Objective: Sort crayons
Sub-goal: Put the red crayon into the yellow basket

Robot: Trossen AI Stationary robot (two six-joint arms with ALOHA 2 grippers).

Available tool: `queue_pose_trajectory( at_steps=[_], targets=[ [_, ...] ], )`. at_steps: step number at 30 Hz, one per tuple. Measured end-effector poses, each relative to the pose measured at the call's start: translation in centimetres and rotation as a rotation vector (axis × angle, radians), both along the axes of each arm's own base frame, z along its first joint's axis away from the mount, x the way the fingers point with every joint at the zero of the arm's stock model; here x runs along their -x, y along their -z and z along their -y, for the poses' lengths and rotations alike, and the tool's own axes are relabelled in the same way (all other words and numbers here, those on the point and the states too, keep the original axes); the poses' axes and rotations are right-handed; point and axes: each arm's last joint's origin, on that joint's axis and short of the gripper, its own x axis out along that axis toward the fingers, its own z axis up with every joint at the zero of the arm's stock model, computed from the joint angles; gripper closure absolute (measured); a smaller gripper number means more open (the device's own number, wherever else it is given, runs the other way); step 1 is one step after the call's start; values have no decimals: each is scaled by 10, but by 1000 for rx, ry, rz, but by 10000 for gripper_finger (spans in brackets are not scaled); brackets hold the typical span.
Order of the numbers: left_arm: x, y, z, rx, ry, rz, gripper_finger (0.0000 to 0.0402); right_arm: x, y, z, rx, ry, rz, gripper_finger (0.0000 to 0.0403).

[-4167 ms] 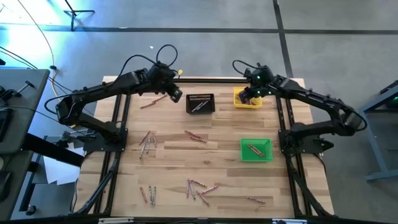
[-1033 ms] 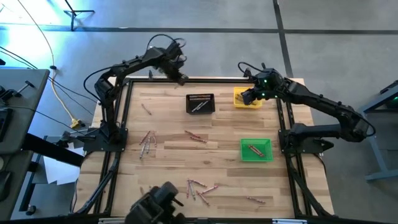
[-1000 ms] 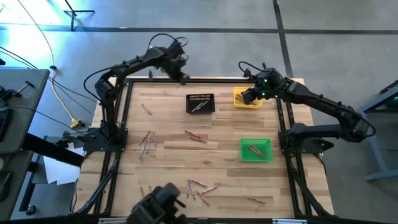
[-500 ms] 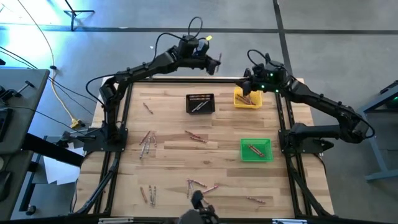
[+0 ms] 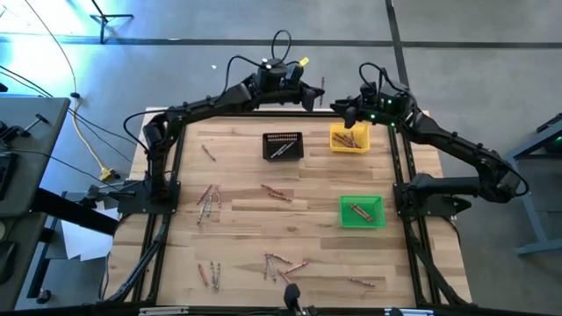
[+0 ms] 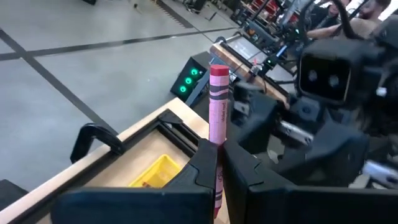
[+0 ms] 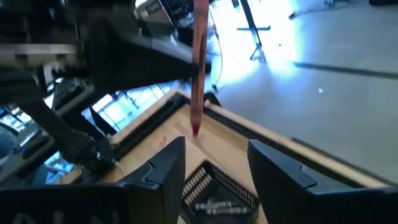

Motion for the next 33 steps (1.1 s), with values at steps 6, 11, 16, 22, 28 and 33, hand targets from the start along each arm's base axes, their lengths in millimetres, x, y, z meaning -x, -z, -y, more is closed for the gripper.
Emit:
queue_pose_trajectory(
  at_steps=[6, 11, 16, 22, 28, 33],
  targets=[
    [-3, 0, 7, 23, 8, 8, 401, -3, -4, -2, -26, 0, 62, 235],
    [-8, -3, 14, 32, 21, 37, 401, -9, -4, -9, -39, -17, 64, 235],
    [-11, -2, 22, 38, 40, 36, 401, -12, -4, -12, -37, -22, 62, 235],
    [-13, -2, 27, 39, 52, 36, 401, -12, -4, -13, -38, -21, 62, 235],
    [-15, -2, 30, 54, 55, 39, 401, -15, -4, -16, -38, -37, 61, 242],
    [-15, -3, 31, 57, 56, 44, 401, -15, -4, -17, -39, -42, 62, 275]
  ],
)
